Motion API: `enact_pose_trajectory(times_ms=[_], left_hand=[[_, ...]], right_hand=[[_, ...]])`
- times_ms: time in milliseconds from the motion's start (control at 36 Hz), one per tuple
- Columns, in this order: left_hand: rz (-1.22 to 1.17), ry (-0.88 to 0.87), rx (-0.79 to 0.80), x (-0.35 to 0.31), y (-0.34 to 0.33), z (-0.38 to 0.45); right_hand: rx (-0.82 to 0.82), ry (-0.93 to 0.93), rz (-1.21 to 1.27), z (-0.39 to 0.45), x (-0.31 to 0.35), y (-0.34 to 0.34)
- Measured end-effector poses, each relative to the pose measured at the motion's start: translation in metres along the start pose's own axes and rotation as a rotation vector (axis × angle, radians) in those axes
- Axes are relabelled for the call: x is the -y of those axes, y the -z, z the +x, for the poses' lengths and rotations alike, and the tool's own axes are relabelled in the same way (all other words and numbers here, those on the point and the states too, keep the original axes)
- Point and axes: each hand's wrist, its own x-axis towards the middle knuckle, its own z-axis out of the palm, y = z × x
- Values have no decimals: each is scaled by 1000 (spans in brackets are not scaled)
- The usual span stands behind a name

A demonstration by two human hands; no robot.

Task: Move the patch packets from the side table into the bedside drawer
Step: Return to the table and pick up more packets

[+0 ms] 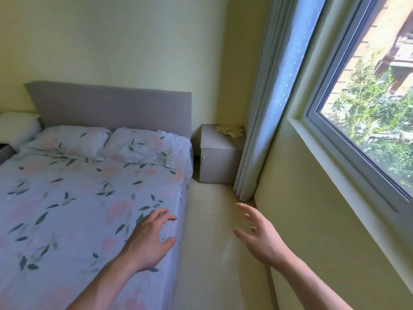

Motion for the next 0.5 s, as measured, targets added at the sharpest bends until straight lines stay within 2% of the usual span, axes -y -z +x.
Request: enact_pose_trajectory(times_ms=[250, 500], left_hand=[[23, -134, 12, -53, 17, 197], [65, -58, 18, -71, 23, 375]], right_hand=[[-45, -41, 58, 158, -31, 56], [14, -22, 107, 350, -70, 107]])
